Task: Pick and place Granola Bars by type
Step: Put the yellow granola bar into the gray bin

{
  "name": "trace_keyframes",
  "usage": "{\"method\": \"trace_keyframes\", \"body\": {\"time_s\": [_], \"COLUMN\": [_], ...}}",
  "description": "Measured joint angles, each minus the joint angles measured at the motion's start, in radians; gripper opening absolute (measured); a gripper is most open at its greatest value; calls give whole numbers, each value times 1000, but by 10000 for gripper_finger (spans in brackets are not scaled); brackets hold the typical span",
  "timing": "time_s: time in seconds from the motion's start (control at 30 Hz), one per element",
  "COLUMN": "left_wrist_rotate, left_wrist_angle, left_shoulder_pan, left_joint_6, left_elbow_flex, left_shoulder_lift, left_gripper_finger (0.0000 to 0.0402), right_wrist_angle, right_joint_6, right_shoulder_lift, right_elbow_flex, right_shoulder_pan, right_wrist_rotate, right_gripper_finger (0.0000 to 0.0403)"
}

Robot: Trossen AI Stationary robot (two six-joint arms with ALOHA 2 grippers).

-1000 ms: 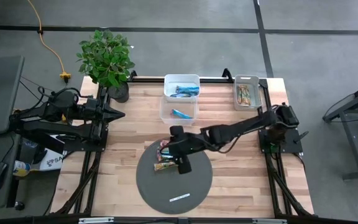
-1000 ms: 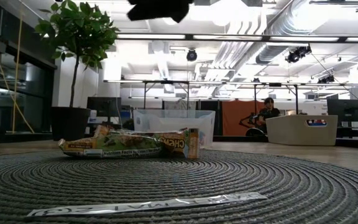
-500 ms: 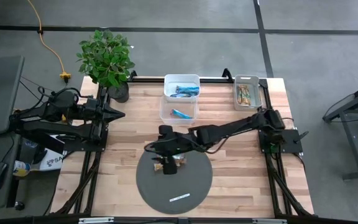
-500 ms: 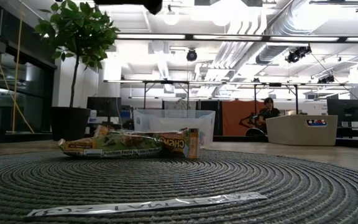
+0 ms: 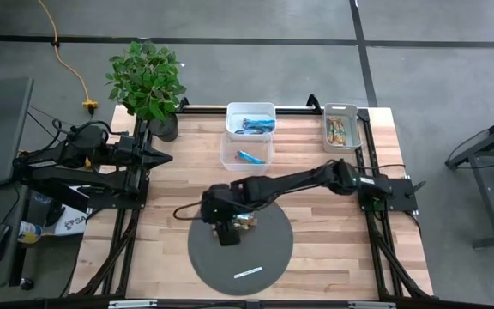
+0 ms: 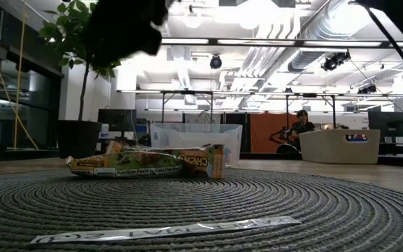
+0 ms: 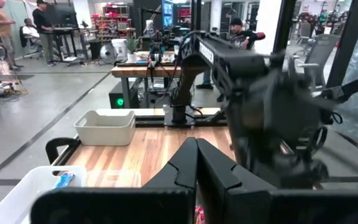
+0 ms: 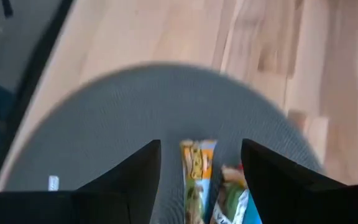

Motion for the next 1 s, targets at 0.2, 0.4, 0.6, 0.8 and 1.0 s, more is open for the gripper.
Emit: {"method": "trace_keyframes", "body": {"time_s": [0.2, 0.4, 0.6, 0.8, 1.0], "left_wrist_rotate": [0, 0, 0, 0, 0], "left_wrist_angle": [-1, 0, 0, 0, 0], "left_shoulder_pan": [0, 0, 0, 0, 0], "left_joint_6": [0, 0, 0, 0, 0], "left_elbow_flex": [0, 0, 0, 0, 0], "left_shoulder_lift": [0, 0, 0, 0, 0], "left_gripper_finger": [1, 1, 1, 1, 1], "right_wrist_angle": [4, 87, 140, 164, 183], "right_joint_6": [11, 10, -2, -14, 8], "right_shoulder_lift": [16, 16, 16, 15, 14], "right_elbow_flex": [-97, -182, -255, -303, -326], "right_shoulder_pan": [0, 13, 42, 59, 60], "right_wrist_rotate": [27, 23, 53, 133, 166], "right_gripper_finger": [206, 206, 206, 206, 206]}}
